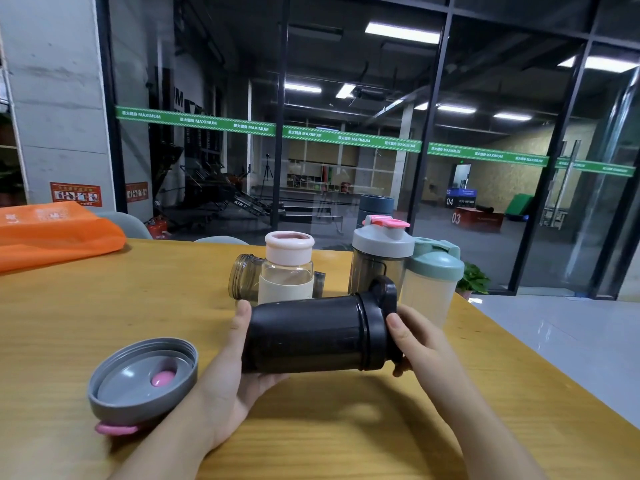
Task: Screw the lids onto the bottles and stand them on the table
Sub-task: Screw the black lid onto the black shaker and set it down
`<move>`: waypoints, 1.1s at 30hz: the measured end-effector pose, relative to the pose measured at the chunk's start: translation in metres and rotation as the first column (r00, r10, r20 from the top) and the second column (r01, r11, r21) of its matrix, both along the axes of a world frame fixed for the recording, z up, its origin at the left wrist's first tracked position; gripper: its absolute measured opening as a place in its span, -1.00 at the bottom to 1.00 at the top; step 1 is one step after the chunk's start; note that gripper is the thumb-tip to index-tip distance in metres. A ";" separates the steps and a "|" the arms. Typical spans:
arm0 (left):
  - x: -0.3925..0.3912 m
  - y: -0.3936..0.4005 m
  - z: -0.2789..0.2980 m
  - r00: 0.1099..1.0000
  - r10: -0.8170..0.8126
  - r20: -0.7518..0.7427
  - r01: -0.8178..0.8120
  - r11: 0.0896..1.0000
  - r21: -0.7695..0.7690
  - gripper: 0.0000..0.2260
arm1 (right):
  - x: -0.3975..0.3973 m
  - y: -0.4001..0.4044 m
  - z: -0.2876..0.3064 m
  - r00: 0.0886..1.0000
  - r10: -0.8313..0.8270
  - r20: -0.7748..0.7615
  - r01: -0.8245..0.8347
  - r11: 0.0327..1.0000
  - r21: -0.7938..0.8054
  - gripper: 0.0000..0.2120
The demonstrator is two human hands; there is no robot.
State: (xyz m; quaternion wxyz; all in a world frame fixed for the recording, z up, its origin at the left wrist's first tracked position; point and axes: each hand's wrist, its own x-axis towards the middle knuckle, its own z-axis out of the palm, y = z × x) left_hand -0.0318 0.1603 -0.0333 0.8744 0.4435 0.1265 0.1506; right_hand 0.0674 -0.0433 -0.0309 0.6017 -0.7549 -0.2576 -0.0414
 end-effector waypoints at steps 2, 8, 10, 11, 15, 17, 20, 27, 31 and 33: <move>0.000 -0.001 -0.001 1.000 -0.008 -0.026 0.010 0.996 0.088 -0.50 | 0.000 0.000 0.001 1.000 0.002 0.021 -0.003 0.999 0.033 -0.54; -0.001 0.000 -0.002 1.000 -0.027 -0.014 0.028 0.990 0.135 -0.60 | 0.000 0.000 0.001 0.999 -0.041 0.036 0.037 0.995 0.096 -0.66; 0.000 0.003 -0.003 1.000 -0.029 -0.008 0.030 0.987 0.156 -0.59 | 0.002 -0.001 0.000 0.996 -0.082 0.033 0.079 0.993 0.084 -0.76; 0.000 0.003 -0.004 1.000 -0.021 -0.007 0.022 0.984 0.176 -0.55 | 0.002 -0.001 0.000 0.995 -0.100 0.026 0.097 0.992 0.078 -0.77; 0.002 0.007 -0.007 0.999 -0.027 0.019 0.022 0.977 0.211 -0.56 | 0.001 -0.001 0.002 0.988 -0.146 -0.056 0.148 0.988 0.038 -0.62; 0.004 0.008 -0.009 0.997 -0.068 0.037 0.059 0.976 0.209 -0.58 | 0.001 -0.001 0.002 0.982 -0.169 -0.089 0.171 0.985 0.019 -0.56; 0.006 0.012 -0.013 0.993 -0.097 0.062 0.084 0.981 0.177 -0.53 | 0.001 -0.001 0.002 0.976 -0.178 -0.125 0.178 0.984 -0.011 -0.52; 0.005 0.012 -0.011 0.986 -0.122 0.110 0.109 0.987 0.117 -0.44 | 0.000 0.002 0.004 0.970 -0.165 -0.181 0.172 0.985 0.025 -0.54; 0.007 0.012 -0.011 0.983 -0.117 0.141 0.105 0.990 0.093 -0.55 | -0.003 0.004 0.006 0.985 -0.142 -0.093 0.152 0.983 0.106 -0.70; 0.007 0.010 -0.010 0.987 -0.122 0.104 0.109 0.987 0.122 -0.48 | -0.003 0.004 0.006 0.990 -0.134 -0.029 0.137 0.980 0.142 -0.78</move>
